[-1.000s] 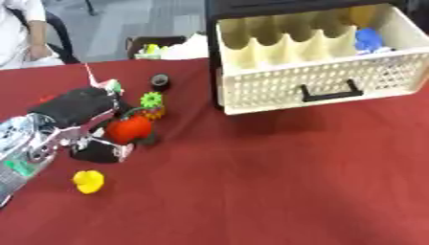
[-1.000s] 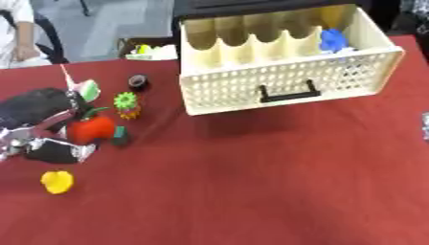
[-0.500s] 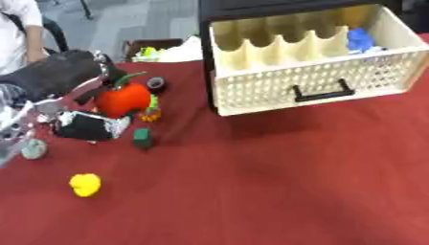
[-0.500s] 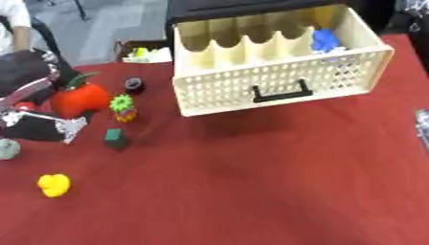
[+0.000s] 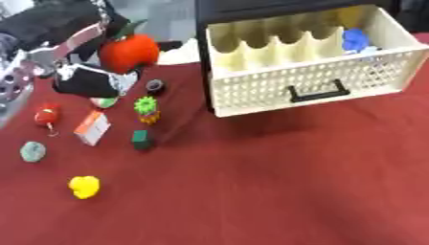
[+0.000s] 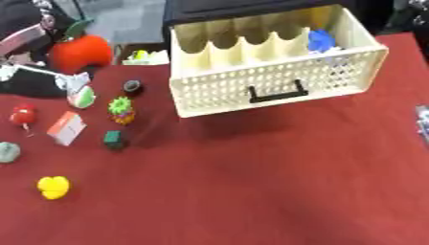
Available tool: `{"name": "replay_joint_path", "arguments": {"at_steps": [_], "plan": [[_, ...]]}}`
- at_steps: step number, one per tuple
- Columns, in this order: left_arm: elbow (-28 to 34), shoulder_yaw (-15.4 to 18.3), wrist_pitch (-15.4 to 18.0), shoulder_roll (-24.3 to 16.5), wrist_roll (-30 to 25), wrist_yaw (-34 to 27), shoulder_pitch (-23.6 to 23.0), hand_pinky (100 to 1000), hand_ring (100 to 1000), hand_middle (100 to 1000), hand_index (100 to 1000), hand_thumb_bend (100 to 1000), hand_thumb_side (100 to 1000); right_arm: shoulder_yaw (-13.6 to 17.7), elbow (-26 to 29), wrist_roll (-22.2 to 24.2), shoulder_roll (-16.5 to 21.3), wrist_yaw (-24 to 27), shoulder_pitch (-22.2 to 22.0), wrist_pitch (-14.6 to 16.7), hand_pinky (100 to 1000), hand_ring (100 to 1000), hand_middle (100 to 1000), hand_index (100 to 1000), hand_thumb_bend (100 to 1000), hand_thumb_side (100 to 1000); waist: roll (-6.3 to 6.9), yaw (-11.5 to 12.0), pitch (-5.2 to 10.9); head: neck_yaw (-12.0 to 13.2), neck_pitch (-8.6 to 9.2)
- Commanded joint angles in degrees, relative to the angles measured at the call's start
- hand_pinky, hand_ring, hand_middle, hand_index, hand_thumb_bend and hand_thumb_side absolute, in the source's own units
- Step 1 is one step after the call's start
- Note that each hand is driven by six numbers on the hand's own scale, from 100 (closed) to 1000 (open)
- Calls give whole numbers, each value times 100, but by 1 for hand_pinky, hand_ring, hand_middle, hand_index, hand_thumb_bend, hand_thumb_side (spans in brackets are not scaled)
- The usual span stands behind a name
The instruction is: Pick up objects from table and place into drawer.
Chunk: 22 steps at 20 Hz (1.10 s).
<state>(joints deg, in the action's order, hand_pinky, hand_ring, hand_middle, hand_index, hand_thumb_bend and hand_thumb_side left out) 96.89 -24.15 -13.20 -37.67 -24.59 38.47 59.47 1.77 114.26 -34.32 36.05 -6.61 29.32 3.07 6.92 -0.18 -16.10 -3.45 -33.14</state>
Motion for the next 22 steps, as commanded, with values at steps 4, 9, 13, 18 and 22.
{"name": "replay_joint_path", "arguments": {"at_steps": [4,9,13,18,22], "plan": [[-679,197,241,325,190,211,551,100,216,261,452,100,260,56,34,0,189,87,140,-11,450,468,406,753,100,443,15,-62,127,91,120],[-1251,265,437,806,433,475,934,100,214,259,451,100,265,49,34,9,175,120,206,-4,449,468,406,752,100,442,48,-173,107,225,192],[-1691,354,512,1201,656,553,1116,100,211,257,450,100,275,45,34,23,149,141,264,3,449,469,406,752,100,441,71,-277,76,276,246],[-2181,393,631,1590,920,603,1250,100,209,255,449,100,290,31,34,45,111,178,353,14,449,469,406,752,100,439,88,-361,35,268,404],[-2518,449,700,1878,1089,621,1350,100,208,254,448,100,299,-2,34,98,51,225,480,19,449,469,406,752,100,438,120,-483,-24,321,474]]}}
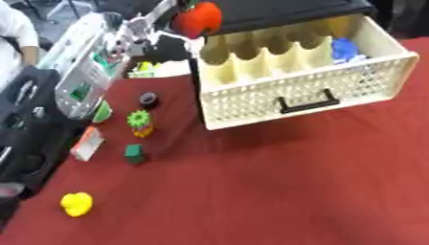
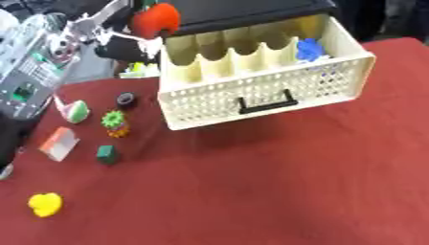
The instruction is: Pick up objects from table and place into drawer.
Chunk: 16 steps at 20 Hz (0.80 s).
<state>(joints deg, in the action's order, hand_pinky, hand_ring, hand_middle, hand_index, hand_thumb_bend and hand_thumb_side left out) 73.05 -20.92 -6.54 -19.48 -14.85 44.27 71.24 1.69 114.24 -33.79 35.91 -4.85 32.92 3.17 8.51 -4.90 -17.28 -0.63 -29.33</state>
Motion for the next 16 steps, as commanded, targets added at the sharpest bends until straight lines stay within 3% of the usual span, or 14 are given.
{"name": "replay_joint_path", "arguments": {"at_steps": [1,7,12,16], "plan": [[-233,137,49,105,155,73,194,100,208,254,448,100,300,2,35,55,55,57,146,11,449,469,406,752,100,437,-27,-46,80,56,97],[-795,262,220,271,409,270,250,100,210,255,451,100,305,-2,35,89,13,88,222,8,449,469,406,752,100,436,33,-162,30,66,117],[-912,274,366,291,513,308,265,100,212,257,453,100,310,3,35,99,-4,88,206,-12,449,468,405,751,100,435,51,-155,27,37,99],[-1028,297,396,292,587,410,258,100,251,302,505,100,322,8,35,106,-20,85,189,-15,449,466,404,751,100,437,54,-180,25,47,110]]}}
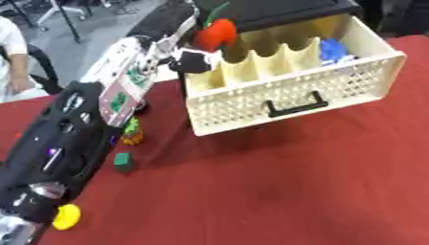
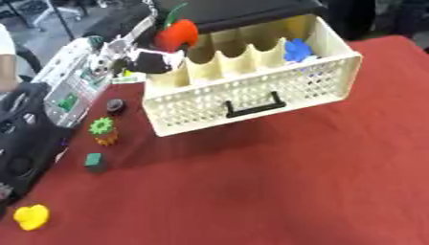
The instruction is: Pick up objects from table and place into drawer.
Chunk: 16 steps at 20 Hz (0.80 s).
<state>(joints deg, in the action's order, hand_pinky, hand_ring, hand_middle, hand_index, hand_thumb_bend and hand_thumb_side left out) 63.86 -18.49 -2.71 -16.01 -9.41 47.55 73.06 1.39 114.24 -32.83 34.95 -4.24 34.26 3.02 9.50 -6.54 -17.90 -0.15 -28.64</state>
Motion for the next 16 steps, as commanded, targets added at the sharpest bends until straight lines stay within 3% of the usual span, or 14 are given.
{"name": "replay_joint_path", "arguments": {"at_steps": [1,6,8,11,16], "plan": [[-122,60,23,-56,63,116,76,100,272,323,530,100,334,42,35,9,74,22,45,-1,449,465,404,750,100,438,-46,-13,88,-8,37],[-35,10,165,-71,-14,165,80,100,363,414,637,100,407,56,35,1,67,14,6,-18,448,465,404,750,100,437,-44,13,102,-30,-14],[7,-2,214,-80,-107,142,79,159,415,468,675,100,469,58,35,0,63,11,-2,-23,448,465,404,750,100,436,-46,13,106,-35,-26],[38,-3,273,-104,-246,133,71,215,466,526,752,203,563,68,35,-9,54,9,-21,-31,447,464,404,750,100,435,-49,16,116,-43,-38],[69,15,311,-143,-414,196,76,266,507,575,801,247,589,77,35,-13,49,9,-44,-43,447,464,404,750,100,434,-48,40,133,-63,-60]]}}
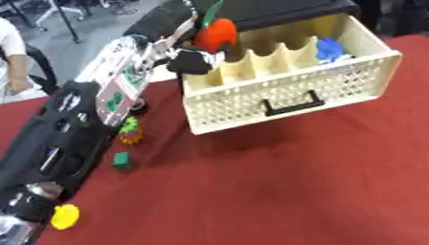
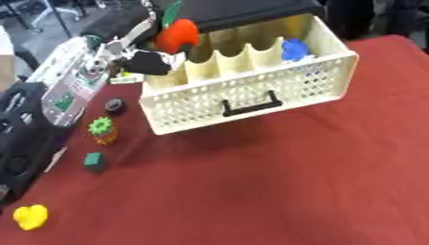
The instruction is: Pick up objects from table and place into drawer.
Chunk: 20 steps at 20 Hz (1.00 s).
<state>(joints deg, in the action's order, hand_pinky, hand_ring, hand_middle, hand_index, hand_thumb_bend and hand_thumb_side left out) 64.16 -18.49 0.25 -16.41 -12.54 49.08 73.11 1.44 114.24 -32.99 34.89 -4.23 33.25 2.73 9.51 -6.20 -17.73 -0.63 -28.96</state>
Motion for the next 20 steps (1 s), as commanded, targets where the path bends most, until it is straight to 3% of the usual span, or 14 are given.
{"name": "replay_joint_path", "arguments": {"at_steps": [1,11,15,20], "plan": [[48,21,19,-112,-133,43,74,270,509,578,804,261,597,73,35,4,56,6,47,-21,447,464,404,750,100,436,-51,13,122,-22,-36],[179,25,35,-168,-390,47,66,319,547,617,844,357,648,82,35,9,51,23,29,-45,446,464,404,749,100,433,-53,51,167,-51,-55],[199,37,34,-176,-466,56,65,419,636,699,901,459,739,79,35,18,54,35,30,-47,447,465,404,749,100,434,-60,71,177,-62,-71],[229,40,-3,-192,-553,118,55,522,730,771,933,473,743,76,35,26,47,38,36,-54,446,465,404,748,100,432,-70,86,181,-89,-108]]}}
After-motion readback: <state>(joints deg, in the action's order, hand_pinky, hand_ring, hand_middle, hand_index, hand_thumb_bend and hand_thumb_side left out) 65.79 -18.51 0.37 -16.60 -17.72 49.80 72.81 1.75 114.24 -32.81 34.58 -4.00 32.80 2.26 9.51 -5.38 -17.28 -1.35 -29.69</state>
